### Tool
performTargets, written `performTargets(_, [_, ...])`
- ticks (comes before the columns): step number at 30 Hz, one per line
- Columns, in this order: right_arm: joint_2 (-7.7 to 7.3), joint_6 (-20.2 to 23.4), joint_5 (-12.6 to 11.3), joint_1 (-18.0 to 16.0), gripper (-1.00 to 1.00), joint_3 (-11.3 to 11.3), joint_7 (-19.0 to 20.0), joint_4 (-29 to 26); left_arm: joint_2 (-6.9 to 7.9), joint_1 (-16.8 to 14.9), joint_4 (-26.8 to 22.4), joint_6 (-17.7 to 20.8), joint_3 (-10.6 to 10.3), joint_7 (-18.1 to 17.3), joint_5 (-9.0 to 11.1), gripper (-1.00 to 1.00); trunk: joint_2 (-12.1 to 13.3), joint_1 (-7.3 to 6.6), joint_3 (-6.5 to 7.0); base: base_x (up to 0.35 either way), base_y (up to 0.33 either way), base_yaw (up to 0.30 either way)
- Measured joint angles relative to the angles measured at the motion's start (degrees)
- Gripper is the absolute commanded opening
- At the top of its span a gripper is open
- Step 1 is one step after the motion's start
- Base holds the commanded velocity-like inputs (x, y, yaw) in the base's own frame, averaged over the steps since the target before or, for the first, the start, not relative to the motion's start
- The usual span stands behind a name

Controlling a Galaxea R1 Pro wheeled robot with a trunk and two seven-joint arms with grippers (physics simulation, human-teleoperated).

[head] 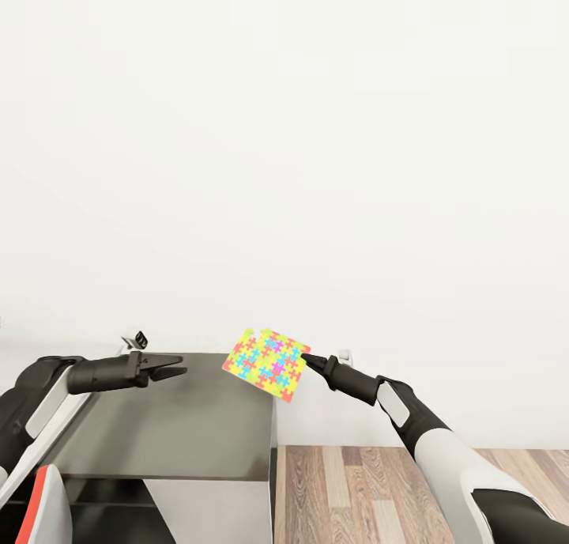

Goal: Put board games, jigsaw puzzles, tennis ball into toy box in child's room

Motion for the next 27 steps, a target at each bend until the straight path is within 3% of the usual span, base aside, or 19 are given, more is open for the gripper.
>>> performTargets(27, [0.03,-1.4,0.0,0.0,-1.0,0.0,-0.1,0.1,0.83,0.0,0.0,0.0,0.9,0.0,-0.1,1.0,0.0,0.0,0.73,0.0,0.0,0.034])
